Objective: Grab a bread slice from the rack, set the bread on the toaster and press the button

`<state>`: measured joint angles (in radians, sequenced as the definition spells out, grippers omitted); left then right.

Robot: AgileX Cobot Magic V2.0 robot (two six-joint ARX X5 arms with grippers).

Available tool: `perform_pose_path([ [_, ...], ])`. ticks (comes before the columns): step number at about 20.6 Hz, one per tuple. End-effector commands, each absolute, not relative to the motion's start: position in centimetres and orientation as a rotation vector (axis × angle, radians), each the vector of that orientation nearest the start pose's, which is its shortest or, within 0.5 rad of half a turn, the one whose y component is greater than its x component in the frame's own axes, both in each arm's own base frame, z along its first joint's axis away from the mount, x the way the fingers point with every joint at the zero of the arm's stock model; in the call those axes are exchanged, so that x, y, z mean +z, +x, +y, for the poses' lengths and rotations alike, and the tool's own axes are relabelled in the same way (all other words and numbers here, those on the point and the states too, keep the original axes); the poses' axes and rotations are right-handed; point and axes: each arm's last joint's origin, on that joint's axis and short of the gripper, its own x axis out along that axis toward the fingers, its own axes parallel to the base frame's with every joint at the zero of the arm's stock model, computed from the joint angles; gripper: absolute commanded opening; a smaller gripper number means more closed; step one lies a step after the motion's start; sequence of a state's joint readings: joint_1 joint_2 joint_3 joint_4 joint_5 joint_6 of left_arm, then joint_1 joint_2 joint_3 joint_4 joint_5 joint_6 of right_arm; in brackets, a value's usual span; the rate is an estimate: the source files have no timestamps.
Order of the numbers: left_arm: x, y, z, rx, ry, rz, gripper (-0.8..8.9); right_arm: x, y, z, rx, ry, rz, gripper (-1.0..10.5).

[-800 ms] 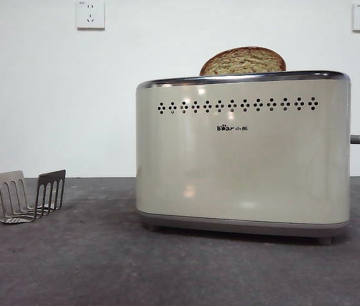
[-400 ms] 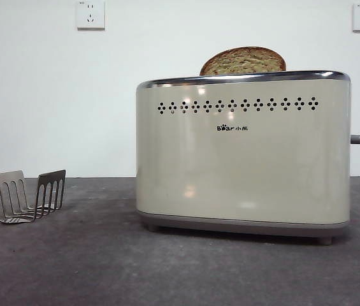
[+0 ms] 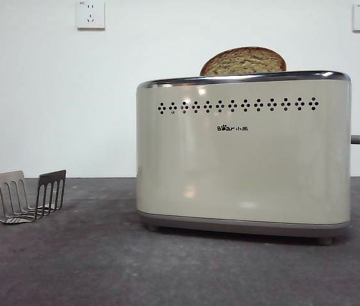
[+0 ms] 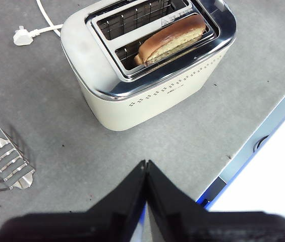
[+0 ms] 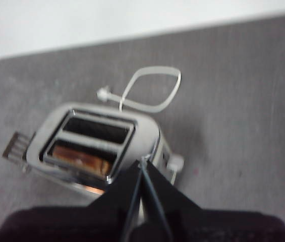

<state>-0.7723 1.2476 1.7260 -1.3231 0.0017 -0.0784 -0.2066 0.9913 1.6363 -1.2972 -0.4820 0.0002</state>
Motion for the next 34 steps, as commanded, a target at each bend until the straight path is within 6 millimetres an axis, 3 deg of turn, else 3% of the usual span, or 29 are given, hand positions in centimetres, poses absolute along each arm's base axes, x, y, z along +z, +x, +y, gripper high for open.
perform_pose_path([
  [1, 44.9, 13.8, -12.5, -0.663, 0.244, 0.814, -0.04, 45.7, 11.9, -1.1, 0.264, 0.239, 0.685, 0.0],
  [8, 45.7, 13.7, -9.5, -0.567, 0.219, 0.76, -0.04, 44.1, 15.8, -1.9, 0.258, 0.287, 0.822, 0.0],
  [11, 44.5, 13.7, -6.8, -0.494, 0.302, 0.671, -0.04, 42.9, 18.7, -2.5, 0.256, 0.31, 0.887, 0.0],
  [14, 40.7, 14.3, -4.8, -0.358, 0.272, 0.351, -0.04, 41.6, 21.3, -3.1, 0.253, 0.329, 0.939, 0.0],
  [17, 34.6, 13.5, -2.8, -0.21, 0.216, 0.008, -0.04, 40.4, 23.9, -3.6, 0.252, 0.335, 0.956, 0.0],
  [19, 29.8, 12.2, -1.8, -0.136, 0.209, -0.074, -0.04, 39.8, 25.4, -3.9, 0.248, 0.325, 0.938, 0.0],
  [23, 21.2, 10.4, -0.4, -0.034, 0.189, -0.025, -0.04, 39.3, 27.9, -4.6, 0.183, 0.262, 0.858, 0.0],
  [29, 15.7, 10.2, 0.3, 0.016, 0.065, 0.096, -0.04, 39.8, 29.7, -5.5, 0.035, 0.158, 0.72, 0.0],
  [34, 14.9, 9.6, 0.3, 0.026, 0.02, 0.173, -0.04, 40.1, 30.0, -5.7, -0.03, 0.127, 0.691, 0.0],
])
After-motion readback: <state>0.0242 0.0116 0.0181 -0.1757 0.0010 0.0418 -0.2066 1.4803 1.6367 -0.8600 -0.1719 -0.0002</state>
